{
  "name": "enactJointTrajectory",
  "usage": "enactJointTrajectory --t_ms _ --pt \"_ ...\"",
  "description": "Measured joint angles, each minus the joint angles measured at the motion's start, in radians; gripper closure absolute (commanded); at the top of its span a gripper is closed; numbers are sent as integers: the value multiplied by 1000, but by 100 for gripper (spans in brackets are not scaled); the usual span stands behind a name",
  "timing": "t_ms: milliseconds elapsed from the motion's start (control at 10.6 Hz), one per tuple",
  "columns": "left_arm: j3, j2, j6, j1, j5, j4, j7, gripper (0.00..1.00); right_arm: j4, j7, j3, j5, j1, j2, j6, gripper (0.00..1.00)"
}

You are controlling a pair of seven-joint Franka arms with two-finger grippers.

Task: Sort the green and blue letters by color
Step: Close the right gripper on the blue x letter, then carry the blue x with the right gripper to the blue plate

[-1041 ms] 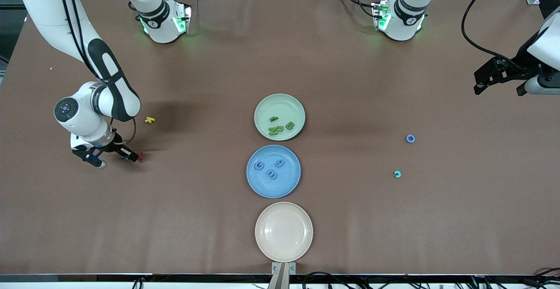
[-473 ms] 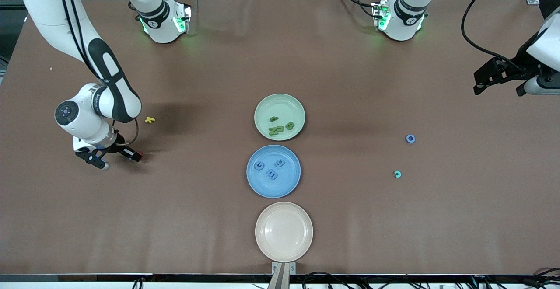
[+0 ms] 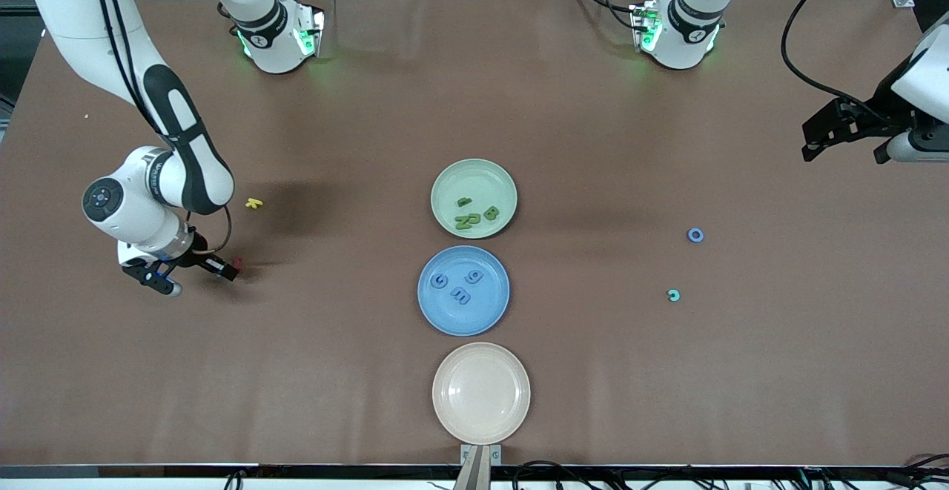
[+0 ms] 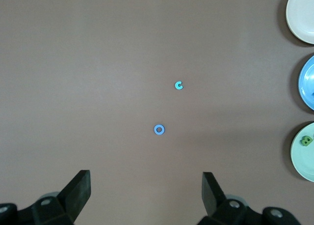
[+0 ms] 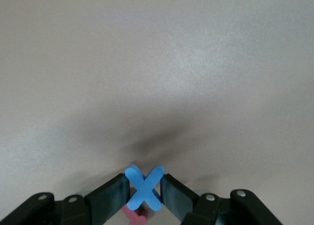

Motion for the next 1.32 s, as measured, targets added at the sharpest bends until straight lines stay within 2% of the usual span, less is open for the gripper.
enactJointTrajectory --t_ms 378,662,1041,1135,1324 --pt "0 0 0 0 0 0 0 0 72 0 3 2 13 -26 -116 80" --pt "2 0 0 0 0 0 0 0 113 9 6 9 63 -31 -137 80" --pt "3 1 0 1 0 -1 0 0 177 17 13 11 196 -27 -139 82" --pt "4 1 0 2 0 -1 0 0 201 24 15 27 240 -20 -142 82" --pt "4 2 0 3 0 -2 0 0 256 30 18 120 340 2 -144 82"
